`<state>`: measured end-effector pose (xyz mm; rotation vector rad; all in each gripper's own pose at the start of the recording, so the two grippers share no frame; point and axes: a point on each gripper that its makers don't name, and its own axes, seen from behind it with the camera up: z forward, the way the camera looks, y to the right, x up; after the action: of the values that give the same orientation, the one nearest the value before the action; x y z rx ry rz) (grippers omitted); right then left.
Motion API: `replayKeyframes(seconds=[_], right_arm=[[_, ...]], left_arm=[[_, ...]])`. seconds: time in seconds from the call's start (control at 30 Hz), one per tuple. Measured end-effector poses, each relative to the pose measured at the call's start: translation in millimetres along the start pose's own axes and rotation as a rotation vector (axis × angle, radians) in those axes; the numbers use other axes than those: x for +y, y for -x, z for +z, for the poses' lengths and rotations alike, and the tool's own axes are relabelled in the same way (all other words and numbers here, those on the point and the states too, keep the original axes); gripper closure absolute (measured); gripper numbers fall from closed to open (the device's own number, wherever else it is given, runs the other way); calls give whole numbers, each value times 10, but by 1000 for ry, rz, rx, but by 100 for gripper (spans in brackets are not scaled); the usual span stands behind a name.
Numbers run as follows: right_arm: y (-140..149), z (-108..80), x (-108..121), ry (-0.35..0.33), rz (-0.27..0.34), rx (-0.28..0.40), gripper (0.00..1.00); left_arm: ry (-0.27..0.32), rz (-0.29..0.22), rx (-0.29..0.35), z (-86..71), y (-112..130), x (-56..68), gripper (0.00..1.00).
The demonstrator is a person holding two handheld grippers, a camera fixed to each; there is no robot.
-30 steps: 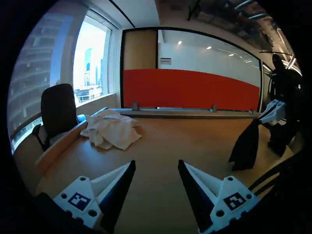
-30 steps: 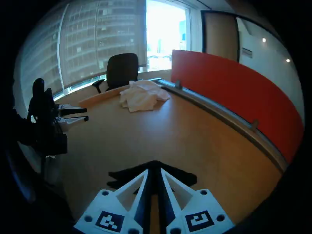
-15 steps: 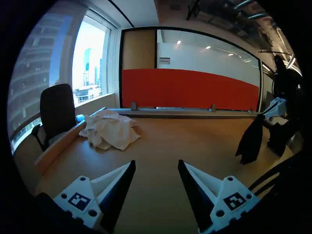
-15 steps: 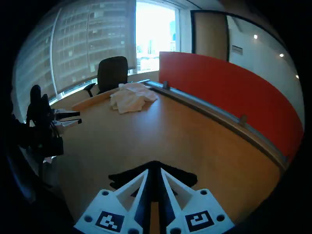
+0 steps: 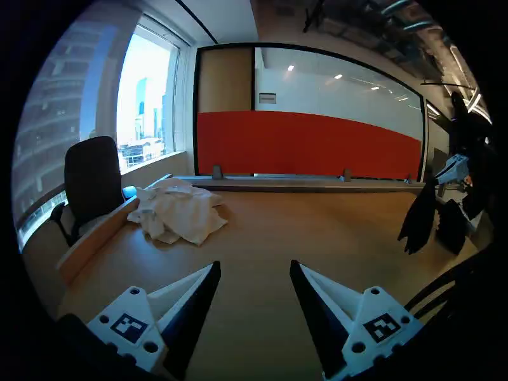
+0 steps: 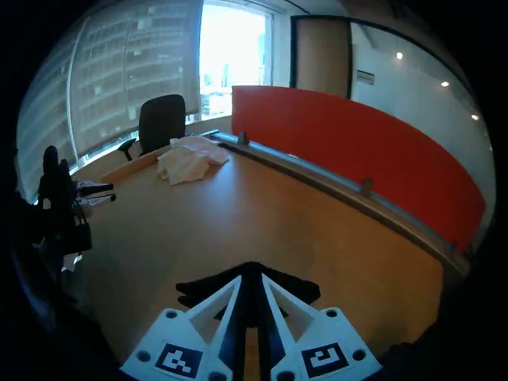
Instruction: Fold towel
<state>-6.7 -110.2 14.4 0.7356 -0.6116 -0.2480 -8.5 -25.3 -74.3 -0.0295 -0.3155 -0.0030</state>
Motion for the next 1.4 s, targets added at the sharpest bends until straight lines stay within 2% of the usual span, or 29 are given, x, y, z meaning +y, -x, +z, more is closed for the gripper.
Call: replayKeyframes(seconds=[0.63, 1.4], right_arm=[[53, -526, 867, 138, 7, -22, 93], [146, -1176, 1763, 301, 54, -31, 93]], left_arm=[[7, 7, -5, 45, -18, 66, 20], [15, 26, -6, 87, -65, 153, 20]])
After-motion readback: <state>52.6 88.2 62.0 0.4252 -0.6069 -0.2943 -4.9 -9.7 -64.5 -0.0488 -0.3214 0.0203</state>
